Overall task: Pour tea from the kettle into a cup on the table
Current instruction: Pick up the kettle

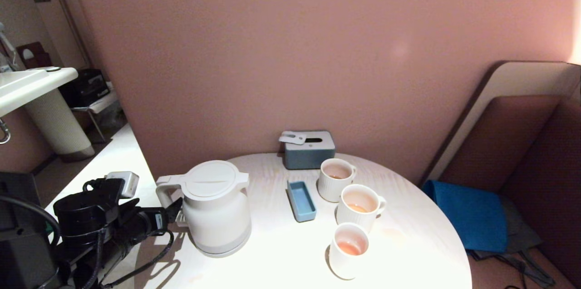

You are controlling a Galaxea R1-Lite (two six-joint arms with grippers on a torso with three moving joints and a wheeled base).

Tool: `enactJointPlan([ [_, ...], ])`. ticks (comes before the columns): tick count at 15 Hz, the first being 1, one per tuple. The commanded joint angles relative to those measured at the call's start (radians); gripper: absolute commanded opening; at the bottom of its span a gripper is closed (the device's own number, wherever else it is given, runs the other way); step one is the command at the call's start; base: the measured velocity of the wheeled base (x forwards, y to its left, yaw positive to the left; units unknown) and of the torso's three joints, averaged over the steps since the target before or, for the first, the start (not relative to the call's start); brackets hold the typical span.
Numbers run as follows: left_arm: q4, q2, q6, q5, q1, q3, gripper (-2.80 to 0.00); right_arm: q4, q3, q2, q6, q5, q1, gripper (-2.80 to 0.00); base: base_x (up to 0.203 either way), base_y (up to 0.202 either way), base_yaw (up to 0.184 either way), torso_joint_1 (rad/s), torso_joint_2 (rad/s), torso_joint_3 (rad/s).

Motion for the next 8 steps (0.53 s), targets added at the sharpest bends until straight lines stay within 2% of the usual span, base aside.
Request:
enactJointPlan([
  [1, -0.047, 0.016, -0.002, -0.002, -0.001, 0.006, 0.00, 0.000, 0.000, 0.001, -0.001, 0.001, 0.000, -2.80, 0.000, 0.000, 0.000, 0.000, 0.00, 0.000],
  [8, -0.047, 0.017, -0.007, -0.002, -0.001, -0.049, 0.00, 0.000, 0.000, 0.001, -0.001, 0.001, 0.000, -2.80, 0.000, 0.000, 0.000, 0.000, 0.00, 0.000],
])
